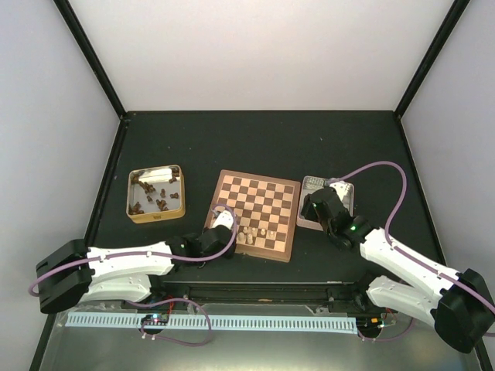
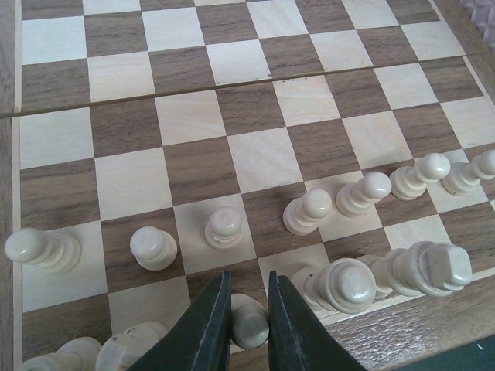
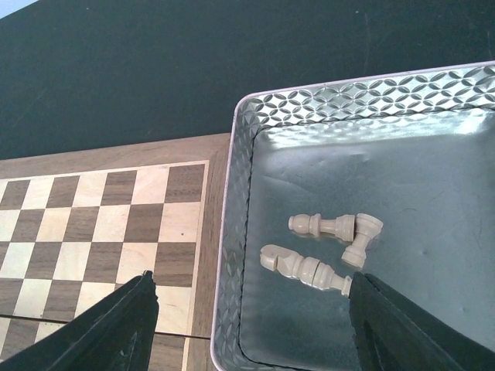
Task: Set up the chess pieces on the board
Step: Place the chess piece on the chessboard, then pick up the chess piece from the storage box.
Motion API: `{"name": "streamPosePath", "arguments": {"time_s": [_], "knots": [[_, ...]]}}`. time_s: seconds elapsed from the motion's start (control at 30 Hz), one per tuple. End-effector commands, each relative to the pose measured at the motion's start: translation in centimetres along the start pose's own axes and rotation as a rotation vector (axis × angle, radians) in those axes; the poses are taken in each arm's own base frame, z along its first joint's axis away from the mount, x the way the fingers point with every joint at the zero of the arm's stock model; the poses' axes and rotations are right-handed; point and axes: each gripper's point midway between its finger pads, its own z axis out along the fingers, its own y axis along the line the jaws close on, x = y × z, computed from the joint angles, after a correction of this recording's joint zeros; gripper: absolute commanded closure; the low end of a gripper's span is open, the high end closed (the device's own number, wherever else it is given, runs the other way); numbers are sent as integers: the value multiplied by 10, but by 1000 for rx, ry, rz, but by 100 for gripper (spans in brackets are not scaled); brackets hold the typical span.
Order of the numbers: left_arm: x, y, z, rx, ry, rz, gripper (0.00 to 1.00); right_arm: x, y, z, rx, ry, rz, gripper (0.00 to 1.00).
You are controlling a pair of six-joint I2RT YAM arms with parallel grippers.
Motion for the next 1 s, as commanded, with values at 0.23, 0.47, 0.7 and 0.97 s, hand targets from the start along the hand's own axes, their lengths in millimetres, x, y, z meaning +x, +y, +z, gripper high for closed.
{"name": "streamPosePath", "arguments": {"time_s": [0.23, 0.47, 0.7, 0.97], "knots": [[-10, -2, -3, 3, -26, 2, 78, -5, 1, -1, -9, -19, 21, 31], [-26, -1, -15, -3, -64, -15, 74, -9, 0, -5, 1, -18, -15, 31], [-53, 5, -36, -2, -137, -54, 68, -7, -16, 0, 31, 50, -39, 32], [-95, 13, -79, 39, -307, -97, 54, 10, -42, 22, 100, 218, -89, 34]]}}
